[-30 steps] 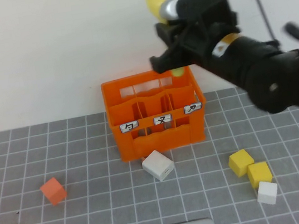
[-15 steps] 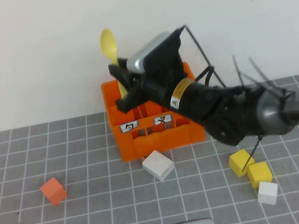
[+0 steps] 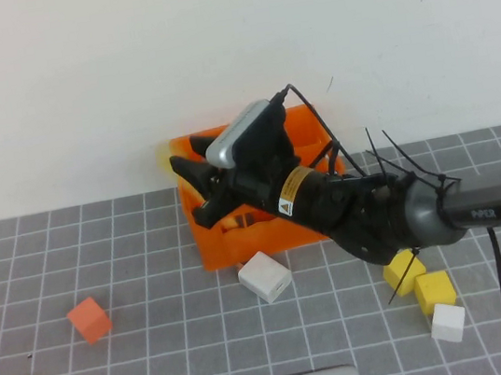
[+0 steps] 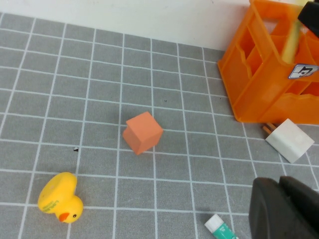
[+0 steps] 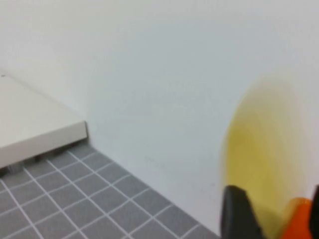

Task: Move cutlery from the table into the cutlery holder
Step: Place the spoon on the box, then pick up the fork

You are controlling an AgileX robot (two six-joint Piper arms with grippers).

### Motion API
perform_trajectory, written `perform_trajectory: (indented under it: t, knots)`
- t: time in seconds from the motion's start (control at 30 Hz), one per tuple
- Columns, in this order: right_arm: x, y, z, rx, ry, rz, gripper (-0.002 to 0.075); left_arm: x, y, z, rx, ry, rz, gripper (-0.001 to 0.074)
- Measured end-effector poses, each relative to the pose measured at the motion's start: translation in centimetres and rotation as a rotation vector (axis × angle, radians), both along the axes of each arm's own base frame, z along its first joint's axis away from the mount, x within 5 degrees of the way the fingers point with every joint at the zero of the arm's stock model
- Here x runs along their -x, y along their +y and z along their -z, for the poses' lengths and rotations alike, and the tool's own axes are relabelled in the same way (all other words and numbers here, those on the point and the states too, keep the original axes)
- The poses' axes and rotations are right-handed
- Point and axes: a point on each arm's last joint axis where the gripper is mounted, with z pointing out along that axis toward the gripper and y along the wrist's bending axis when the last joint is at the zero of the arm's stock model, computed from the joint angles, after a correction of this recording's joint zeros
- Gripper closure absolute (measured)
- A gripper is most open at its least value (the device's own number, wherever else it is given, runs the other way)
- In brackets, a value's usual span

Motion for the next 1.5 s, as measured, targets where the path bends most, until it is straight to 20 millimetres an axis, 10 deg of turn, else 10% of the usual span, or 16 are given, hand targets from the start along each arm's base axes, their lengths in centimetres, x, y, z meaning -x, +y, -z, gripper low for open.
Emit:
perform_trajectory:
  t: [0.27,0.57,0.8,1.5]
  knots:
    - [1.1,0.2,-4.6,0.061,-0.132,-0.094,0.0370,0.0,0.0,0.0,0.000,0.000,0.000,0.0736]
    - [7.4,-1.8,-15.6,0.398,-0.191,-0.431,0.0699,0.0,0.0,0.0,0.001,0.002,0.000,0.0736]
    - [10.7,-2.3,-14.3,0.361,0.049,-0.692,0.0720,0.0,-0.1,0.0,0.015,0.008,0.001,0.0736]
    - [4.5,-11.4,-17.8,0.993,-0.196,0.489,0.0727,0.1,-0.1,0.1,0.011,0.012,0.005,0.0736]
